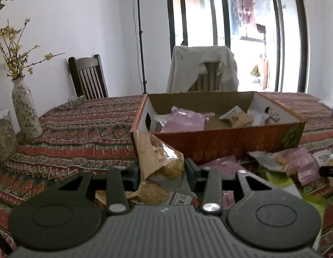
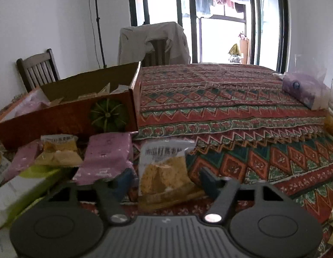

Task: Organize snacks
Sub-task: 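Carry both held packets into the cardboard box and open both grippers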

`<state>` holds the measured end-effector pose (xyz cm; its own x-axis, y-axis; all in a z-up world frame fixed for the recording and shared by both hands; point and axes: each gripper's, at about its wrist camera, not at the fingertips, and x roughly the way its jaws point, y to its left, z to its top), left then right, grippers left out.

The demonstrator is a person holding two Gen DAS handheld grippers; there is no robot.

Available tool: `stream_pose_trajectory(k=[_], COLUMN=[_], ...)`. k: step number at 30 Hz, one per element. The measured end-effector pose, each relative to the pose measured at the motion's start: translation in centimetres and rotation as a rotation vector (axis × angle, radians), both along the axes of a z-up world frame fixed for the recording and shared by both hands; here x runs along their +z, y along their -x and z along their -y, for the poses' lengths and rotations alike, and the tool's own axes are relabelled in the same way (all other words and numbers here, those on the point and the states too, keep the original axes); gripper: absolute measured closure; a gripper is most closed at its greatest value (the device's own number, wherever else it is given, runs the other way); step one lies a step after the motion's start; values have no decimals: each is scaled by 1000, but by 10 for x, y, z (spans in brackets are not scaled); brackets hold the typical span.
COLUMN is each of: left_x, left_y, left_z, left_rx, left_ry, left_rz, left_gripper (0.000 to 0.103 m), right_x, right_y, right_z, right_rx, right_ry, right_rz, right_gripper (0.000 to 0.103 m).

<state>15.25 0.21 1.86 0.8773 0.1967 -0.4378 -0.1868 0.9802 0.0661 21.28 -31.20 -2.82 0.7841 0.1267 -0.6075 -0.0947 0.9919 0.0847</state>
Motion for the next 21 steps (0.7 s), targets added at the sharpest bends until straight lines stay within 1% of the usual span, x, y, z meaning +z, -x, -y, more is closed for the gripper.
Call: stream_pose_trajectory(k=[1, 4, 7, 11, 13, 17, 21], left_x=[1, 6, 11, 21, 26, 37, 45], left_y=[2, 7, 13, 14, 13, 6, -6], left_z=[-1, -3, -5, -5, -4, -1, 4], left_rx=[-1, -8, -13, -29, -51, -78, -97], left_ry=[5, 20, 31, 38, 47, 62, 73], left_rz=[5, 21, 39, 61, 75, 102, 120], left_gripper=[61, 61, 61, 61, 61, 61, 61], right_x=[1, 3, 9, 17, 23, 43, 63], right_y=[2, 8, 19, 34, 37, 38, 28], right_z=[0, 0, -2, -7, -10, -19, -35], right_rx=[19, 25, 28, 18, 33, 72, 121], right_ry=[-8, -8, 0, 40, 35, 15, 10], right_rz=[9, 42, 119, 224, 239, 286, 329], right_gripper=[64, 64, 64, 64, 64, 64, 64])
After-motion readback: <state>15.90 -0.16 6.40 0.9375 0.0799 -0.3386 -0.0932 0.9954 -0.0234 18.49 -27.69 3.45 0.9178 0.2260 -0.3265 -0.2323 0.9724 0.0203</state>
